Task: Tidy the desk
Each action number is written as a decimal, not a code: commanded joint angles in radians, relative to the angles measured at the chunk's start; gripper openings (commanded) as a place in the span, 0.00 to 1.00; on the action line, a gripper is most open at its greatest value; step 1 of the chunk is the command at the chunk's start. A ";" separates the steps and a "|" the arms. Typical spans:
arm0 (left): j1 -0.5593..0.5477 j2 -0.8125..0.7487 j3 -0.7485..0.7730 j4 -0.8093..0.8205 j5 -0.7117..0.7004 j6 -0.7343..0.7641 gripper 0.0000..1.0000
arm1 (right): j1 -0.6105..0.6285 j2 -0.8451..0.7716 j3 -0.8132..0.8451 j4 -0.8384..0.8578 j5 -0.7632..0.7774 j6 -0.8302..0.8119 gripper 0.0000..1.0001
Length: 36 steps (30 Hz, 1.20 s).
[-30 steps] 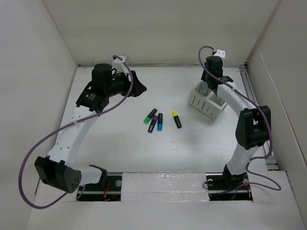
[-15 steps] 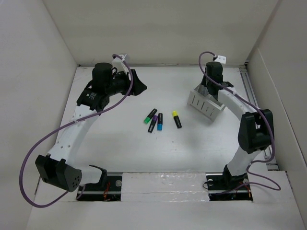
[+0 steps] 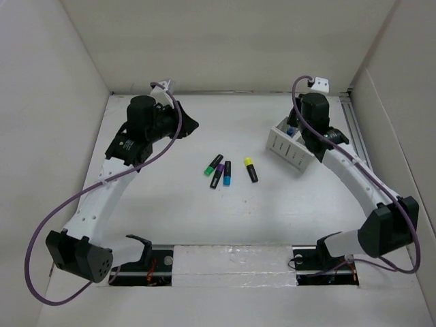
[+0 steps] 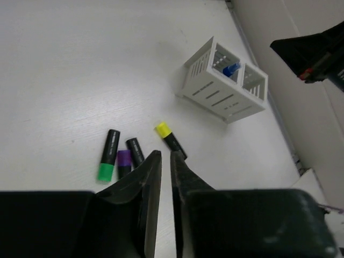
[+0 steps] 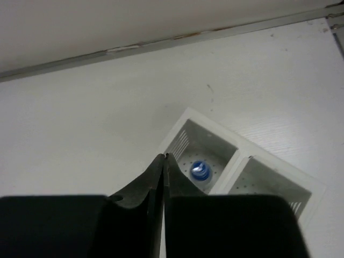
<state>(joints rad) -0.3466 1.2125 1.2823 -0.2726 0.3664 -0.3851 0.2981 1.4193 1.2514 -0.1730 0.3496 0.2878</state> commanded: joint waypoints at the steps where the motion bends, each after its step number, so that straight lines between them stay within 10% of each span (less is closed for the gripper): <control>1: -0.002 -0.039 -0.040 0.029 -0.011 -0.017 0.06 | 0.091 -0.080 -0.076 -0.052 -0.081 0.007 0.00; 7: -0.002 -0.042 -0.138 0.036 0.046 -0.003 0.00 | 0.208 -0.119 -0.237 -0.049 -0.182 0.030 0.02; 14: -0.002 -0.024 -0.189 0.067 0.022 0.008 0.00 | 0.265 0.074 -0.164 -0.184 -0.225 -0.005 0.66; 36: -0.002 0.074 -0.084 0.088 0.129 0.084 0.13 | 0.263 0.504 0.083 -0.238 -0.221 -0.042 0.69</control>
<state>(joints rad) -0.3466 1.2942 1.1439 -0.2203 0.4606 -0.3256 0.5697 1.9060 1.2762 -0.4034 0.1089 0.2501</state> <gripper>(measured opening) 0.132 0.689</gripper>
